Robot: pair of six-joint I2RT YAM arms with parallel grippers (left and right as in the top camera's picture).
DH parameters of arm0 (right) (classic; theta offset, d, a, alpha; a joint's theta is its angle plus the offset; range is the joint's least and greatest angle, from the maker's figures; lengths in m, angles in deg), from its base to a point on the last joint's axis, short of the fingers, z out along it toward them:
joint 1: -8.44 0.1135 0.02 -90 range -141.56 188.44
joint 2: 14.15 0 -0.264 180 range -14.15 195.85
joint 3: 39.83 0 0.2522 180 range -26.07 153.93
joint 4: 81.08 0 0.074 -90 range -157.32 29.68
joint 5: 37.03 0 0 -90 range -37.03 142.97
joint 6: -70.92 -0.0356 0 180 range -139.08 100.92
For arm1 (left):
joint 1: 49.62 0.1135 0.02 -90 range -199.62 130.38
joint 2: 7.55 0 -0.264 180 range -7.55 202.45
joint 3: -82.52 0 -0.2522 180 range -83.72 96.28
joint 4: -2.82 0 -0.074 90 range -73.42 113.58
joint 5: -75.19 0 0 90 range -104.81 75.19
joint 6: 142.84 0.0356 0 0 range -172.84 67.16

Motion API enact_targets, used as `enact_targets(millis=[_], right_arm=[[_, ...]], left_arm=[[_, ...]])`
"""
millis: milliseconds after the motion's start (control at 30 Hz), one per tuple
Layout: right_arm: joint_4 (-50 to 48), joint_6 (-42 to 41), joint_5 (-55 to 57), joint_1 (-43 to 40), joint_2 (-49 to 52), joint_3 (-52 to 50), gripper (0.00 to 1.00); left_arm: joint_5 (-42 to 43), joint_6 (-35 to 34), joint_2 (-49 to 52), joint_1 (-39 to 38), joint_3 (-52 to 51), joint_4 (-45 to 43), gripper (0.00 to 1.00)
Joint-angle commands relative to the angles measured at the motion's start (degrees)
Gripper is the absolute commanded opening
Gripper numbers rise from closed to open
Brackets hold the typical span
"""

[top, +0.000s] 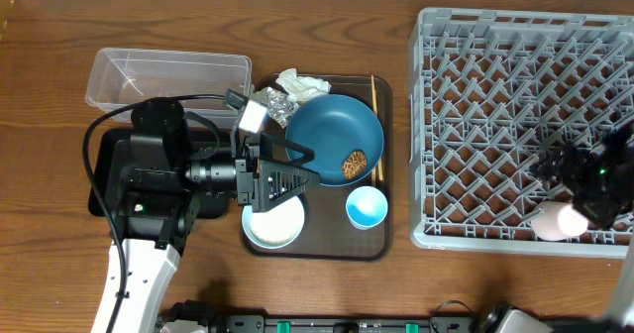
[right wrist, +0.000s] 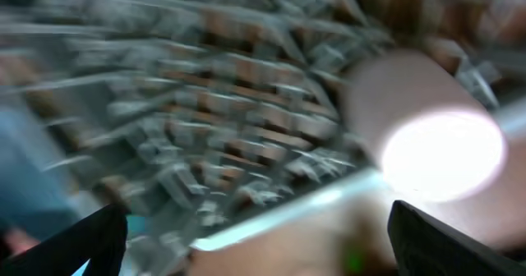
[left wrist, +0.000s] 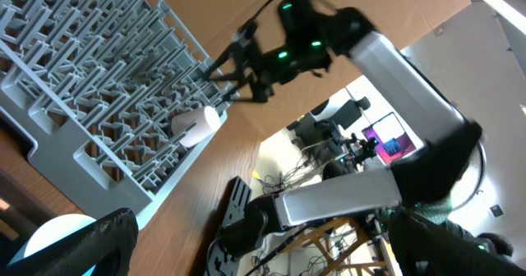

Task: Sort waste into correct bins and load items into the dishwasher rack
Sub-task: 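Carry the pink cup with right gripper into the dish rack, then grasp the light-blue cup with the left gripper and lift it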

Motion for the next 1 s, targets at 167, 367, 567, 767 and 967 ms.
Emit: enact_targets(millis=[167, 367, 567, 767, 967], right_arm=[[-2.3, 5.9, -14.1, 7.3, -11.9, 1.8, 0.97], [-1.9, 5.9, -13.2, 13.9, -13.9, 1.8, 0.98], [-1.8, 5.9, -13.0, 17.3, -13.7, 1.8, 0.98], [-2.0, 5.9, -13.0, 18.8, -13.7, 1.8, 0.99], [-2.0, 5.9, -13.0, 18.8, -13.7, 1.8, 0.99]], left_arm=[[-13.4, -0.8, -0.4, -5.7, 1.2, 6.8, 0.98], [-33.6, -0.8, -0.4, -15.1, 1.2, 14.5, 0.98], [-49.9, -0.8, -0.3, -24.3, 1.2, 20.6, 0.98], [-59.8, -0.7, -0.3, -29.2, 1.2, 24.7, 0.98], [-59.7, -0.1, -0.3, -29.7, 1.2, 23.5, 0.98]])
